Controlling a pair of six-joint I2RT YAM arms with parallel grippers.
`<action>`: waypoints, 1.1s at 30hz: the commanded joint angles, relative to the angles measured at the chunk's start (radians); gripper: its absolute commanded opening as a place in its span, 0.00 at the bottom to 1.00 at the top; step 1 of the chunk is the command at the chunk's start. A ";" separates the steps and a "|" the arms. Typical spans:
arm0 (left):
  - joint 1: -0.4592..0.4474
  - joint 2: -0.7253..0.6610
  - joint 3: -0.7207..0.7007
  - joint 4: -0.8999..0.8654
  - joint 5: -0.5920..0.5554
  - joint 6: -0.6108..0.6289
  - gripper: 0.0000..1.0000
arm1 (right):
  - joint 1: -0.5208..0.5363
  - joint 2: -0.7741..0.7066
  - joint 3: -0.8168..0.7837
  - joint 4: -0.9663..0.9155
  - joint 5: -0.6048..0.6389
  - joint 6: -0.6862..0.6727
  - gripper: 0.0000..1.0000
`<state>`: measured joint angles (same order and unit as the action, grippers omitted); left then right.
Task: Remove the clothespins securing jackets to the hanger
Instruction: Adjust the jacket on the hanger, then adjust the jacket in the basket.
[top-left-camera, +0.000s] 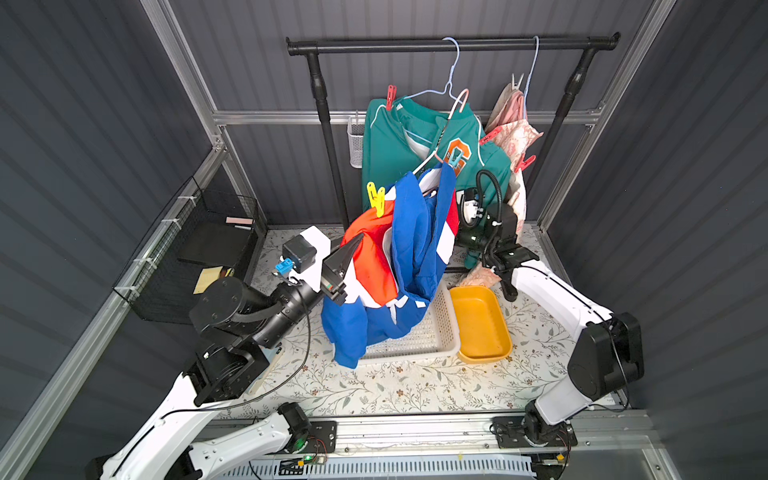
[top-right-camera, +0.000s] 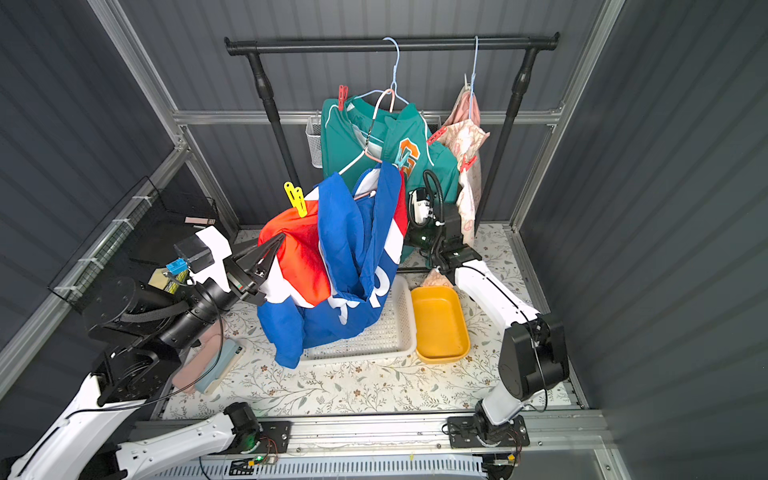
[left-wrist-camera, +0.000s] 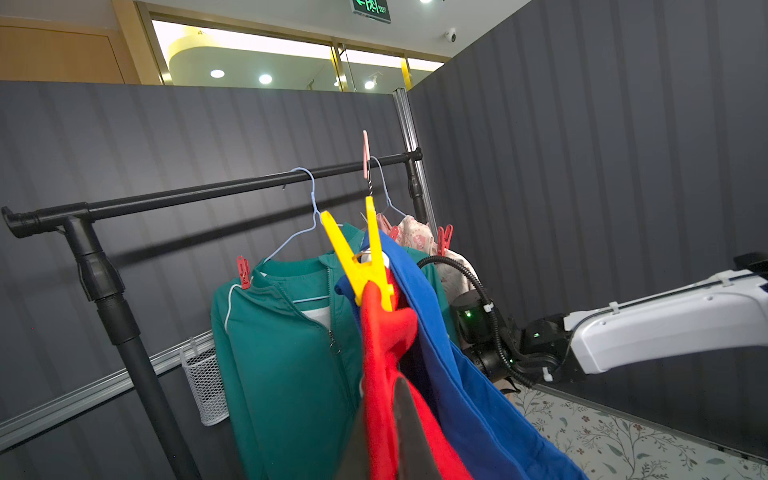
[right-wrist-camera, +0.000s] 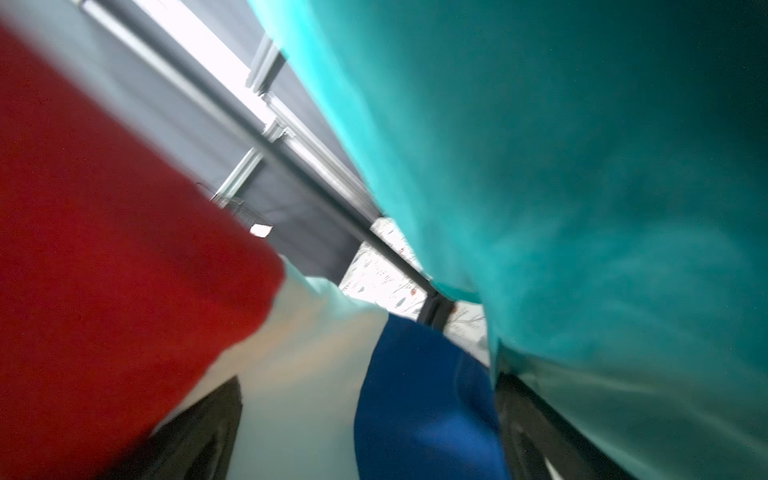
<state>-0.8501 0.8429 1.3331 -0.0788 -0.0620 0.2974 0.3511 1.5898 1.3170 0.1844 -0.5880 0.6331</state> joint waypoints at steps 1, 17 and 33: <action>-0.003 -0.039 -0.075 0.220 -0.035 0.044 0.00 | 0.009 -0.059 -0.030 0.050 -0.061 0.020 0.96; -0.002 -0.163 -0.660 0.732 -0.217 0.019 0.00 | 0.016 -0.086 -0.258 0.073 0.058 -0.006 0.97; 0.113 0.092 -0.704 1.028 -0.050 0.064 0.00 | 0.017 -0.075 -0.285 0.111 0.097 0.037 0.98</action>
<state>-0.7605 0.9199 0.5537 0.8238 -0.1684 0.3161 0.3588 1.5135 1.0245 0.2474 -0.4561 0.6525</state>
